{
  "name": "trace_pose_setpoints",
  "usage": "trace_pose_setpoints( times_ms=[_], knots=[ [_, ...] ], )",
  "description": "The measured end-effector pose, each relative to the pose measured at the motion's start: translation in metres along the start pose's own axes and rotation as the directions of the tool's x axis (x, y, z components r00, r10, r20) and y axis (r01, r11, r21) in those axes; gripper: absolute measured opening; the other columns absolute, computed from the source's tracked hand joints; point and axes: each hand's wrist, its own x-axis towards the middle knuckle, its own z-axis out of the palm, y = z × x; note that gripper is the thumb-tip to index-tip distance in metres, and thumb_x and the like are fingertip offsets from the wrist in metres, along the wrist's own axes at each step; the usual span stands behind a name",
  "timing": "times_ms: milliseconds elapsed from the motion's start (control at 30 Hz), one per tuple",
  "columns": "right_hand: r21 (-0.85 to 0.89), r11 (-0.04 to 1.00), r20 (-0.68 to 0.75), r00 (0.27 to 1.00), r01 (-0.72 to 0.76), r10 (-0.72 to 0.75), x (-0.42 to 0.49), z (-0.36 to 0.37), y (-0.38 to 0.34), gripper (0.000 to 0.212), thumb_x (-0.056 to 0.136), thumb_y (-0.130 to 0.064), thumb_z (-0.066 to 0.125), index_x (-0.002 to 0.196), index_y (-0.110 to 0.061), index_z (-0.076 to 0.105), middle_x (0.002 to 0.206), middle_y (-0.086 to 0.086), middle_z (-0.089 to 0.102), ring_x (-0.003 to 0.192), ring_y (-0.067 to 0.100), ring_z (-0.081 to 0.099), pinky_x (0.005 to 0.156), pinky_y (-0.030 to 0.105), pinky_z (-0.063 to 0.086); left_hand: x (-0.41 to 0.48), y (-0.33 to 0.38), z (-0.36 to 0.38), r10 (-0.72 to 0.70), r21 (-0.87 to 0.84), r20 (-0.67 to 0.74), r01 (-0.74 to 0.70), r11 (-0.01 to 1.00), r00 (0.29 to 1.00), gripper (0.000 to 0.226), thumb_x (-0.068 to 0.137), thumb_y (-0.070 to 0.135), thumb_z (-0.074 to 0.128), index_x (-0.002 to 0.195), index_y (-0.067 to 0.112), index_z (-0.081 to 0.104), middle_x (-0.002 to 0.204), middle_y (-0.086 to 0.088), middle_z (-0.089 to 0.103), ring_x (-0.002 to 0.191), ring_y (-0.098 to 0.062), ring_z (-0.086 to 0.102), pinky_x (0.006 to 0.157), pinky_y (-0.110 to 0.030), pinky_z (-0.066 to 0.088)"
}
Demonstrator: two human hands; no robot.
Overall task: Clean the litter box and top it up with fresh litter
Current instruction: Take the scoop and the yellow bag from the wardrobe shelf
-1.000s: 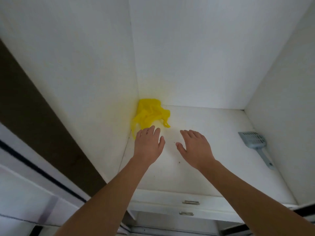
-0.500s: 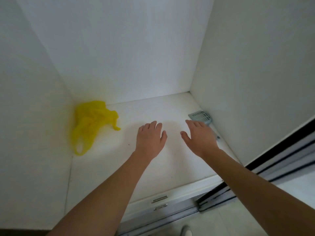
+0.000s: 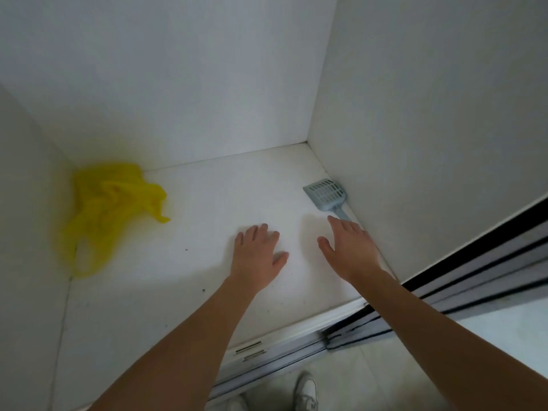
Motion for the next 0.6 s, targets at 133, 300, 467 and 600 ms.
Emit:
trace_pose_setpoints(
  times_ms=[133, 300, 467, 600],
  knots=[
    [0.024, 1.000, -0.012, 1.000, 0.010, -0.010, 0.003, 0.010, 0.001, 0.060, 0.099, -0.048, 0.039, 0.149, -0.015, 0.036, 0.147, 0.006, 0.050, 0.135, 0.025, 0.045, 0.112, 0.042, 0.036, 0.001, -0.001, 0.003, -0.024, -0.021, -0.002, 0.024, 0.999, 1.000, 0.052, 0.091, 0.058, 0.048, 0.131, 0.025, 0.057, 0.146, -0.007, 0.050, 0.131, -0.031, 0.045, 0.108, -0.051, 0.035],
    [0.068, 0.997, -0.021, 0.999, -0.042, 0.043, 0.021, 0.011, 0.011, 0.064, 0.098, -0.043, 0.044, 0.151, -0.012, 0.029, 0.153, 0.010, 0.039, 0.137, 0.029, 0.038, 0.110, 0.043, 0.034, -0.001, -0.001, 0.009, -0.033, -0.027, -0.042, 0.032, 0.999, 0.999, 0.056, 0.087, 0.059, 0.041, 0.122, 0.023, 0.065, 0.137, -0.010, 0.060, 0.123, -0.034, 0.055, 0.102, -0.054, 0.043],
    [0.046, 0.988, 0.082, 0.987, -0.145, 0.140, 0.048, 0.018, 0.020, 0.066, 0.098, -0.046, 0.043, 0.152, -0.012, 0.025, 0.151, 0.011, 0.039, 0.135, 0.030, 0.038, 0.110, 0.041, 0.033, 0.000, -0.001, 0.012, -0.037, -0.073, -0.073, 0.031, 0.997, 0.997, 0.056, 0.086, 0.058, 0.042, 0.119, 0.021, 0.067, 0.134, -0.011, 0.062, 0.121, -0.035, 0.058, 0.101, -0.054, 0.045],
    [0.010, 0.992, 0.052, 0.991, -0.124, 0.123, 0.048, 0.029, 0.021, 0.059, 0.096, -0.043, 0.044, 0.146, -0.012, 0.034, 0.139, 0.009, 0.050, 0.124, 0.029, 0.045, 0.102, 0.040, 0.038, 0.001, -0.001, 0.012, -0.045, -0.085, -0.076, 0.039, 0.996, 0.996, 0.054, 0.085, 0.057, 0.048, 0.121, 0.022, 0.067, 0.135, -0.010, 0.061, 0.123, -0.035, 0.057, 0.102, -0.054, 0.044]
  ],
)
